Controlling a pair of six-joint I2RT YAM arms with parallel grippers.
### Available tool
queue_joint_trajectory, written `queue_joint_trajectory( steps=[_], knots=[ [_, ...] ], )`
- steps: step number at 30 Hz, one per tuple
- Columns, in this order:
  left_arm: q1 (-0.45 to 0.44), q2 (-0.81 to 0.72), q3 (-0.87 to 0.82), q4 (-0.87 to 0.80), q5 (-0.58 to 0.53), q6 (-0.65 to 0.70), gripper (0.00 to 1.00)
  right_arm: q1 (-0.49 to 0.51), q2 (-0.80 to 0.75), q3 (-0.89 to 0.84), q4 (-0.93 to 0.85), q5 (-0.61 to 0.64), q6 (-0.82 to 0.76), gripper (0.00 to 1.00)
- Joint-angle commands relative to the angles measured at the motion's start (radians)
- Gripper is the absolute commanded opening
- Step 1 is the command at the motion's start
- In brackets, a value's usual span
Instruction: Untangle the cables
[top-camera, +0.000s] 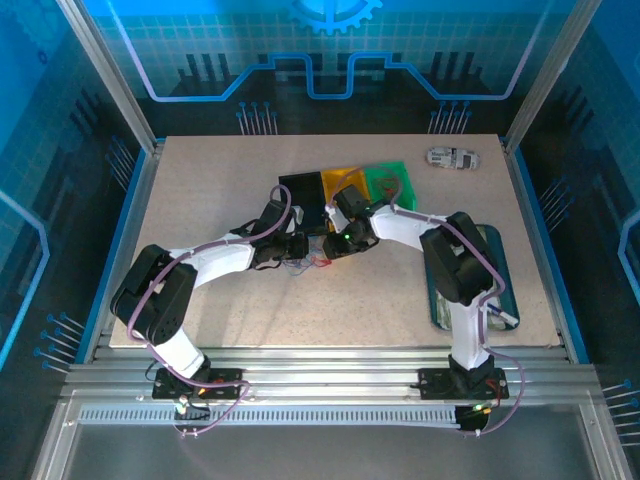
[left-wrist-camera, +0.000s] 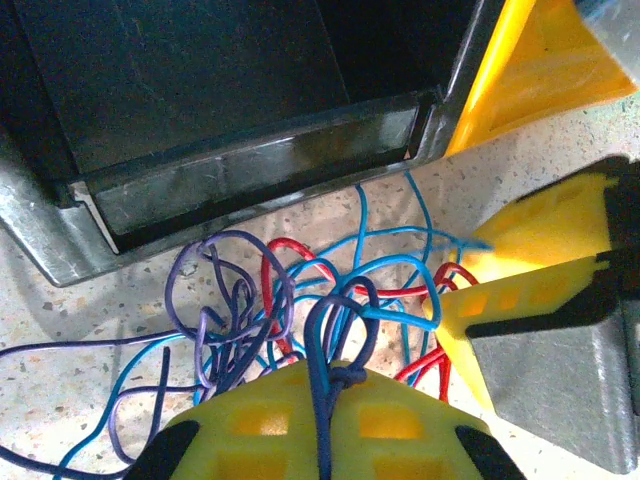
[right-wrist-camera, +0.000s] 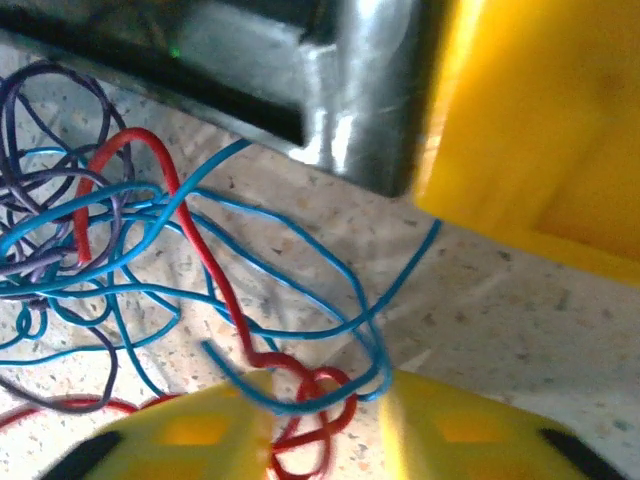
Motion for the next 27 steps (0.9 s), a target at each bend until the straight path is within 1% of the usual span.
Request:
queue_joint_trajectory(
  steps=[1, 2, 4, 7, 9, 12, 14, 16, 18, 22, 24, 25, 26, 27],
  knots=[
    [-0.006, -0.023, -0.005, 0.003, -0.020, -0.010, 0.00, 0.030, 0.020, 0.007, -0.054, 0.040, -0.015, 0.19],
    [-0.006, -0.021, -0.003, 0.000, -0.023, -0.009, 0.00, 0.025, 0.011, -0.001, -0.045, 0.045, -0.012, 0.13],
    [-0.005, -0.018, -0.002, -0.006, -0.044, -0.018, 0.00, 0.006, -0.016, -0.029, -0.020, 0.051, 0.006, 0.06],
    [-0.005, -0.007, 0.004, -0.035, -0.114, -0.044, 0.00, -0.051, -0.079, -0.095, 0.024, 0.082, 0.070, 0.00],
    [-0.005, 0.006, 0.011, -0.064, -0.185, -0.072, 0.00, -0.096, -0.133, -0.153, 0.058, 0.116, 0.123, 0.00],
    [-0.005, 0.054, 0.055, -0.165, -0.291, -0.124, 0.00, -0.170, -0.211, -0.238, 0.101, 0.130, 0.203, 0.00],
    [-0.005, 0.085, 0.075, -0.214, -0.337, -0.153, 0.00, -0.216, -0.259, -0.292, 0.130, 0.130, 0.250, 0.00],
    [-0.005, 0.104, 0.083, -0.231, -0.353, -0.165, 0.00, -0.252, -0.297, -0.333, 0.166, 0.105, 0.271, 0.00],
    [-0.005, 0.108, 0.081, -0.219, -0.345, -0.163, 0.00, -0.278, -0.313, -0.352, 0.180, 0.074, 0.266, 0.00],
    [-0.005, 0.092, 0.070, -0.194, -0.335, -0.154, 0.00, -0.300, -0.330, -0.354, 0.168, 0.071, 0.227, 0.00],
    [-0.005, 0.089, 0.066, -0.174, -0.298, -0.132, 0.00, -0.313, -0.338, -0.357, 0.180, 0.043, 0.223, 0.00],
    [-0.005, 0.078, 0.049, -0.121, -0.221, -0.092, 0.00, -0.319, -0.341, -0.357, 0.189, 0.025, 0.220, 0.00],
    [-0.008, 0.059, 0.024, -0.054, -0.124, -0.039, 0.03, -0.322, -0.342, -0.358, 0.197, 0.008, 0.214, 0.00],
    [-0.015, 0.033, 0.004, -0.008, -0.067, 0.002, 0.14, -0.322, -0.341, -0.358, 0.202, -0.003, 0.211, 0.00]
  ],
)
